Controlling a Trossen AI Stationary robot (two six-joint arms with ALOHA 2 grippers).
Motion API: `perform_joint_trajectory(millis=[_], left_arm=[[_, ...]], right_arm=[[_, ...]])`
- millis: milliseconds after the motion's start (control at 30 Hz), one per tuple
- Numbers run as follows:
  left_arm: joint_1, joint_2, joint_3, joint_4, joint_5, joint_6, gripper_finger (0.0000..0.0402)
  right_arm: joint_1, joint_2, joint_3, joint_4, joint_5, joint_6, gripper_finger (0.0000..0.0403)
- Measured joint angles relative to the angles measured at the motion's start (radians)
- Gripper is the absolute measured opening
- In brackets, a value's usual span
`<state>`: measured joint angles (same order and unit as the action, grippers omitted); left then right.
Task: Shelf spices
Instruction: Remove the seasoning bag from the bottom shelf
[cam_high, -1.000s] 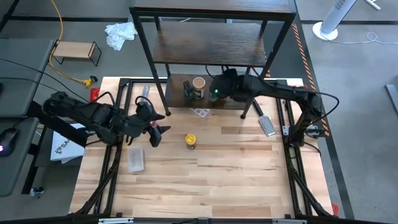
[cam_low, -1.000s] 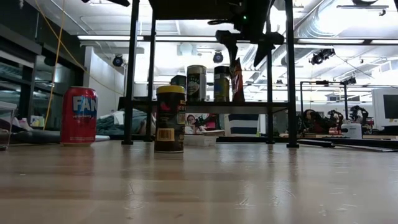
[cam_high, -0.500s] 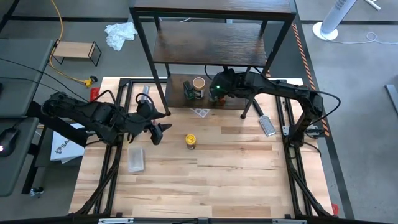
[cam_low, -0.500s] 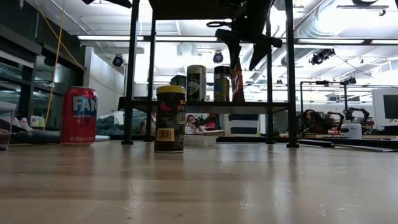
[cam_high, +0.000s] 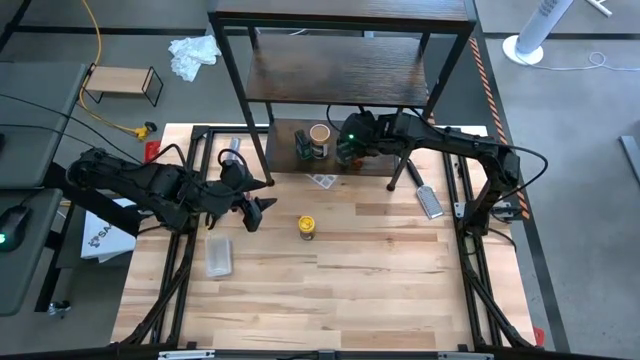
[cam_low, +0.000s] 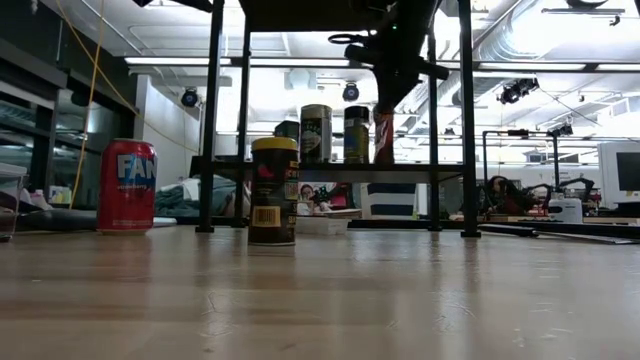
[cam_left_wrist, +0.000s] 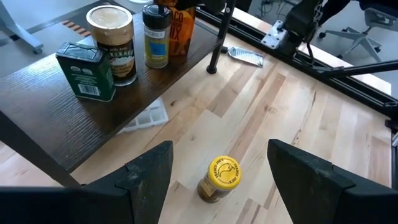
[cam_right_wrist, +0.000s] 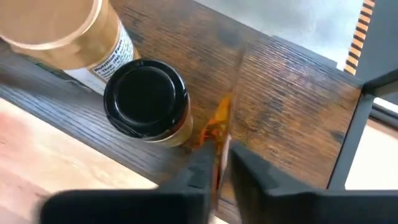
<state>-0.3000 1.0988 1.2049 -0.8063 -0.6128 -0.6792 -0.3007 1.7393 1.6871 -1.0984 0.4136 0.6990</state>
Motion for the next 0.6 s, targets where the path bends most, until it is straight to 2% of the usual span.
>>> perform_joint_trajectory(millis=[33, 233, 400, 500, 600], left_arm=[[0.000, 0.000, 0.000, 0.000, -0.001, 0.000, 0.0257], [-0.001, -0.001, 0.000, 0.063, 0.036, 0.086, 0.0257], [-0.001, -0.003, 0.000, 0.073, 0.037, 0.100, 0.0257], [-0.001, -0.003, 0.000, 0.072, 0.020, 0.101, 0.0257], [-0.001, -0.003, 0.000, 0.071, 0.009, 0.100, 0.0257]], right_arm=[[0.005, -0.004, 0.000, 0.003, -0.005, -0.024, 0.0013], [0.081, -0.090, 0.000, -0.021, -0.052, -0.088, 0.0001], [0.242, -0.191, 0.001, -0.126, -0.101, -0.067, 0.0000], [0.381, -0.206, 0.001, -0.177, -0.058, -0.015, 0.0000], [0.505, -0.202, -0.056, -0.119, 0.035, 0.061, 0.0000]])
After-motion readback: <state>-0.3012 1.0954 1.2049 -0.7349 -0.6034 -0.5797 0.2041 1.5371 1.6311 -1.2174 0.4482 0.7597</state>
